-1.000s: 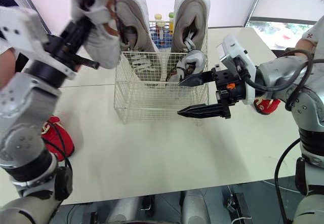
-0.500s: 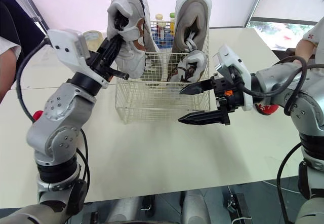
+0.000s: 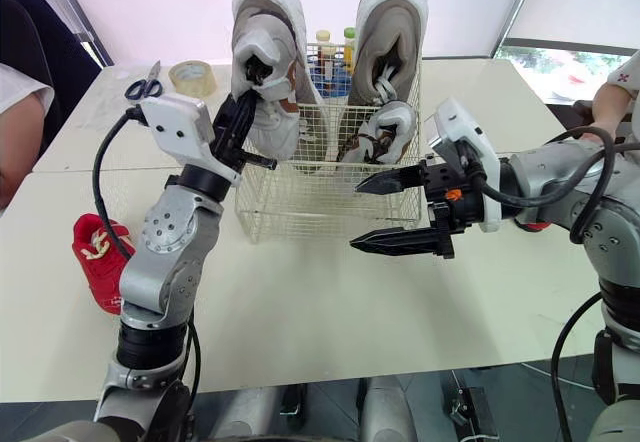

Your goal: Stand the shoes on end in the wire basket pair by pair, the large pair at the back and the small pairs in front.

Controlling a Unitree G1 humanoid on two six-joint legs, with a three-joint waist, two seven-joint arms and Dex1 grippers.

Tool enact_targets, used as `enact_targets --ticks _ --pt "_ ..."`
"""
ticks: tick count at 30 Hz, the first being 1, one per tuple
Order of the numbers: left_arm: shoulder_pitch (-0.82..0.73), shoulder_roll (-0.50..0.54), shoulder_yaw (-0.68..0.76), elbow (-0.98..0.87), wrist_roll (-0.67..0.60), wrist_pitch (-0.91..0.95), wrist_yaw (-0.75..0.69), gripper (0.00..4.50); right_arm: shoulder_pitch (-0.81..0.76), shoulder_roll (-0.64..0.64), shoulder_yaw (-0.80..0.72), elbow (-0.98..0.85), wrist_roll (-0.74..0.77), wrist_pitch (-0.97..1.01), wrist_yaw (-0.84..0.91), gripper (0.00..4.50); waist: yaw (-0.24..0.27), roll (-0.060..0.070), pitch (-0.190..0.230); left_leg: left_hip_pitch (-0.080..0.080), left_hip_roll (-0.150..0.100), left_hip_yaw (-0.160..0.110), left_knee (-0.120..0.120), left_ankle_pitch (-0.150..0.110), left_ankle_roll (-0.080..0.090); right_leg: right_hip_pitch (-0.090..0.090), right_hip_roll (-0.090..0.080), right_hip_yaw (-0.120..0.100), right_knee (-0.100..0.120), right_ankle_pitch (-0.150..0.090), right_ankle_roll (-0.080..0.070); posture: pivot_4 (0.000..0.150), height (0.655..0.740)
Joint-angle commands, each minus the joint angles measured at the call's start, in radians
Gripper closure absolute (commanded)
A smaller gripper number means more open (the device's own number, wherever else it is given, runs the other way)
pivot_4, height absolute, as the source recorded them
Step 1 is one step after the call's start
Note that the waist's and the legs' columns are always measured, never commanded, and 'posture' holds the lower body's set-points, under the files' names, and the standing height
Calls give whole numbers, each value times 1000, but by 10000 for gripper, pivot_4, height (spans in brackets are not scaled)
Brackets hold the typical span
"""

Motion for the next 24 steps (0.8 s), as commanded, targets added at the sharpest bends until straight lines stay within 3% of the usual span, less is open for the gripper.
enact_targets --ticks 1,12,15,16,20,24 --pt "72 -5 -28 56 35 1 -11 44818 -4 6 -25 -11 10 -24 -7 0 1 2 -2 0 0 0 0 0 0 0 0 0 0 0 0 1500 7400" --pt "103 -37 -15 52 36 -2 -37 44818 -21 26 7 25 -20 -64 3 0 1 2 -2 0 0 0 0 0 0 0 0 -1 -1 0 0 1500 7400" --pt "121 -48 10 10 -14 36 -51 34560 -15 26 8 28 -25 -72 8 0 -1 2 -2 0 0 0 0 0 0 0 0 -1 -1 0 0 1500 7400" --pt "123 -52 21 -9 -36 60 -54 28111 -13 27 9 29 -27 -73 9 0 0 2 -2 0 0 0 0 0 1 0 0 -1 -1 0 0 1500 7400" --pt "139 -28 50 -98 -117 168 -81 11402 -9 32 15 32 -35 -82 13 0 -2 2 -2 -1 0 0 0 0 1 0 0 -1 -1 0 0 1500 7400" --pt "162 25 94 -218 -229 301 -109 11402 -4 35 21 43 -47 -97 19 0 -3 2 -1 -1 4 0 -1 -1 0 -1 4 -1 -1 0 0 1500 7400"
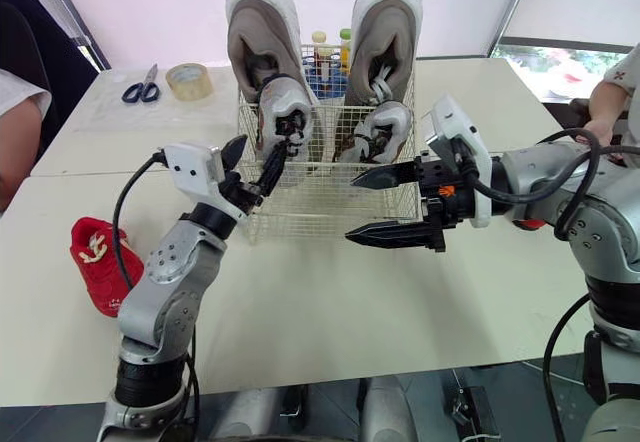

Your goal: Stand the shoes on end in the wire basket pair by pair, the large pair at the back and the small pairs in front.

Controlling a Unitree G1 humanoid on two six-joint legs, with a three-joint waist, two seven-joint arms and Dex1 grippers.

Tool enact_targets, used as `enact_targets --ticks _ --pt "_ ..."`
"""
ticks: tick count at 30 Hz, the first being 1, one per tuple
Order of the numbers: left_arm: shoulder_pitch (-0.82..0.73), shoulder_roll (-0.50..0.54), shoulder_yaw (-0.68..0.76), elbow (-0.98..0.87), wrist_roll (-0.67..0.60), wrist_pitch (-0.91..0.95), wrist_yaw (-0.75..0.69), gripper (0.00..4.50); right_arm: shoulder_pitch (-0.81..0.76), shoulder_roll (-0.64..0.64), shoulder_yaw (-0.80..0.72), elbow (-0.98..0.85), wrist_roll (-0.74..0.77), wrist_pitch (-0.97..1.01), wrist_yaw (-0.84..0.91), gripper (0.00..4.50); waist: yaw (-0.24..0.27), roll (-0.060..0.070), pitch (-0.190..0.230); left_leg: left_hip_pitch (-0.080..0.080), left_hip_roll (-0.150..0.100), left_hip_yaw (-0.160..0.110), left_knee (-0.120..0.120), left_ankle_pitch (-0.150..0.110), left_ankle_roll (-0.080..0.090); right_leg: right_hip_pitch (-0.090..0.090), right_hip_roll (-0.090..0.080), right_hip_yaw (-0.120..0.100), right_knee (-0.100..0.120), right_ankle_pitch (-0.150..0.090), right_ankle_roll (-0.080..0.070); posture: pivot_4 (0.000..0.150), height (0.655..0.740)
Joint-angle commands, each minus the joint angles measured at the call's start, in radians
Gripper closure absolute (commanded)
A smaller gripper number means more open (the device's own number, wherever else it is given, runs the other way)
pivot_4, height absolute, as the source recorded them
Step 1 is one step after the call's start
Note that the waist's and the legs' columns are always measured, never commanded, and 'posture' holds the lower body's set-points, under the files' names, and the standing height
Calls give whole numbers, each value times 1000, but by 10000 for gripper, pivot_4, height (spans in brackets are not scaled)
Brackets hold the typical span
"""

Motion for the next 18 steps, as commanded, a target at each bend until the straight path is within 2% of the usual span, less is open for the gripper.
enact_targets --ticks 1,10,14,18 --pt "15 46 61 -123 -109 115 -23 11402 -4 3 -11 1 -9 -26 7 0 2 0 0 0 1 0 0 0 0 0 1 0 0 0 0 1500 7400" --pt "6 188 214 -282 -350 311 -22 11402 13 -11 -5 13 -28 -36 27 0 3 0 0 -1 2 0 0 0 0 -1 2 0 -1 0 -1 1500 7400" --pt "-22 229 314 -307 -513 358 16 259 57 -24 -28 37 -63 -47 10 0 3 0 1 -1 2 0 0 0 0 -1 2 0 -1 0 -1 1500 7400" --pt "-61 364 334 -325 -571 429 33 259 36 -40 -152 162 5 11 -6 0 4 0 1 -1 2 1 0 0 0 -1 3 0 -1 1 -1 1500 7400"
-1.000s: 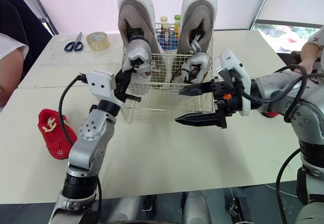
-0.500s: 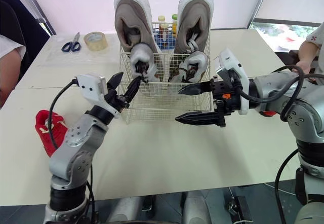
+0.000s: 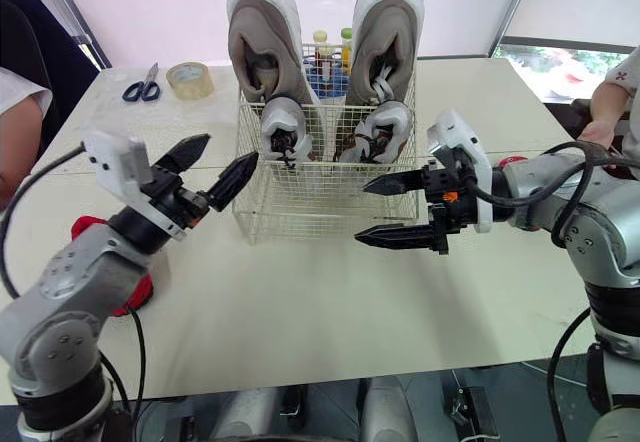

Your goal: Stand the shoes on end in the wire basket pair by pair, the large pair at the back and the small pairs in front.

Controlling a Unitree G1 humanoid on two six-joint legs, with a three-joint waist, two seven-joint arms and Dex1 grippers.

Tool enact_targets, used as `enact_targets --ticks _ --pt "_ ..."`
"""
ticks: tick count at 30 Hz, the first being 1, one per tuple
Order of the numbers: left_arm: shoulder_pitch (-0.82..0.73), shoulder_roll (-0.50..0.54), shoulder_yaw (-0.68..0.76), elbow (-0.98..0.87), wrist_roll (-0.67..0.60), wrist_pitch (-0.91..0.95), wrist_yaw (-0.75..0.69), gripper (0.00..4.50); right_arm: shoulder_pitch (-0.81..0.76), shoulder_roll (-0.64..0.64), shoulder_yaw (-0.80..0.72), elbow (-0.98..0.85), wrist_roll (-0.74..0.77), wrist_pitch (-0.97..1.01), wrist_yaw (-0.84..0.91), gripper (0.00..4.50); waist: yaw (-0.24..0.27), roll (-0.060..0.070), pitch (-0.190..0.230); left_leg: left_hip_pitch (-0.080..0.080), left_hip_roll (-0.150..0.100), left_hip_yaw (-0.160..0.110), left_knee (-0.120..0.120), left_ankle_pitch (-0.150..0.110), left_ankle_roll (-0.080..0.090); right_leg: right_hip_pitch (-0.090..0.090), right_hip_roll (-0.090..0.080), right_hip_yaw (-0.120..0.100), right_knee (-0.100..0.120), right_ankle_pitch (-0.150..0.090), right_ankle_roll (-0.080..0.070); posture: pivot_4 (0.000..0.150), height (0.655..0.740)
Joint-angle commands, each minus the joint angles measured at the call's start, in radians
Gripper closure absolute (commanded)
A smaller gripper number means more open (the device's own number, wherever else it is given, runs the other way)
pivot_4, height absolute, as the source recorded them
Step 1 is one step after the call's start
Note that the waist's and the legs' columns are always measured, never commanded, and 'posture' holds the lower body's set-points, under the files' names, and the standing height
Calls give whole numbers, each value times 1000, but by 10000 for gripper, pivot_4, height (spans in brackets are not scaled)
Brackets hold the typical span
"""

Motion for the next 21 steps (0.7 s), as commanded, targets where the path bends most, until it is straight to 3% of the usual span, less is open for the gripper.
enact_targets --ticks 1,5,9,13,19,21 --pt "-52 61 26 -39 -110 40 27 259 -63 -46 -151 124 61 40 -7 0 2 0 0 0 0 0 0 0 0 0 0 0 0 0 0 1500 7400" --pt "-80 84 -3 -32 -351 34 35 259 -88 -135 -248 241 67 73 15 0 2 0 0 -1 0 1 0 0 0 0 -1 0 -1 0 -1 1500 7400" --pt "-61 83 -84 -34 -440 14 54 259 -91 -163 -314 379 2 24 -46 0 -3 0 0 0 0 1 -2 0 0 0 -1 1 -3 0 -1 1500 7400" --pt "-53 27 -164 -1 -409 -40 58 259 -119 -112 -417 526 -77 -108 -209 0 -1 0 0 1 0 2 -2 0 -1 0 -1 2 -2 1 -1 1500 7400" --pt "-41 -23 -294 18 -321 -88 10 259 41 6 -578 483 -192 -262 -468 0 1 0 0 0 0 3 -1 0 0 1 0 2 -3 1 -2 1500 7400" --pt "-52 -17 -337 28 -275 -101 -35 259 147 73 -605 395 -250 -305 -561 0 2 1 0 0 0 4 0 0 0 2 0 3 -2 1 -1 1500 7400"
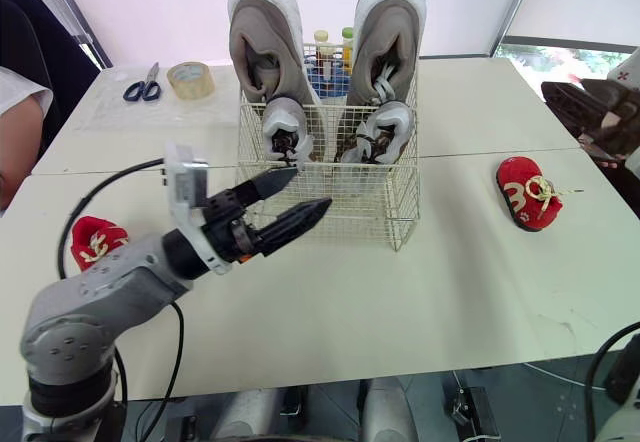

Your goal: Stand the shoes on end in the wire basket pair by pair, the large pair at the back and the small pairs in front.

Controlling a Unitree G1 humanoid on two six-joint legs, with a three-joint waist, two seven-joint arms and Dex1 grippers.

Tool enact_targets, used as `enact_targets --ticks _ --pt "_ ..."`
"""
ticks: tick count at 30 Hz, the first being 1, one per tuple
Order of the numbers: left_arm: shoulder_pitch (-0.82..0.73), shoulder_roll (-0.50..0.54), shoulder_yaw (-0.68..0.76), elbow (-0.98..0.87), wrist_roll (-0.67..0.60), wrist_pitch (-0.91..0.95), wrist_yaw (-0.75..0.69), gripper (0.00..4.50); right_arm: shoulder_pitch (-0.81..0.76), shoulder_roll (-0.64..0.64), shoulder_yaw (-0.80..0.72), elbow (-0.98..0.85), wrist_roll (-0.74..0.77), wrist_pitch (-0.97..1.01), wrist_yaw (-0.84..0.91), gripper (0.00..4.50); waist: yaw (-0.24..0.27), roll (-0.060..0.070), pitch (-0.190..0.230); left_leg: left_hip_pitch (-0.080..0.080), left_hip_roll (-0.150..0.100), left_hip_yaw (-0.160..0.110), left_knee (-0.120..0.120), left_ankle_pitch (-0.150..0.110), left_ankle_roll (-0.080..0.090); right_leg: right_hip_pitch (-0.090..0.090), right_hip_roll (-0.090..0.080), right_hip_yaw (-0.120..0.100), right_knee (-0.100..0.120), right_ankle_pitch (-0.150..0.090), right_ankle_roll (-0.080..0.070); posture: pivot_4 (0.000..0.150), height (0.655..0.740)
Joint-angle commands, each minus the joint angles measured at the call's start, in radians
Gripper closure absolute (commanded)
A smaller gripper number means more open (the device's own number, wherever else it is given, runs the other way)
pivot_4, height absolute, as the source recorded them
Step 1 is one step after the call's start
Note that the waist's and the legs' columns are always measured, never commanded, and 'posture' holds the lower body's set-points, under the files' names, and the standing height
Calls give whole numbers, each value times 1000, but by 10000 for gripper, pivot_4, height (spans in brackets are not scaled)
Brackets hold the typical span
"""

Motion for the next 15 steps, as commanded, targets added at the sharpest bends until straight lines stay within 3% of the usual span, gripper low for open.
enact_targets --ticks 1,8,15 --pt "-23 -5 -58 4 64 -44 -67 259 138 73 -83 -158 -86 -92 -147 0 2 0 0 0 0 0 0 0 0 0 0 0 0 0 0 1500 7400" --pt "-23 -39 -113 43 134 -82 -122 259 392 218 -94 -340 -127 -137 -230 0 -3 6 -3 1 0 0 0 0 0 0 1 0 1 0 0 1500 7400" --pt "-6 -59 -168 53 207 -94 -143 259 487 296 -18 -413 -232 -189 -332 0 -2 9 -4 2 2 0 0 0 0 0 4 0 1 0 0 1500 7400"
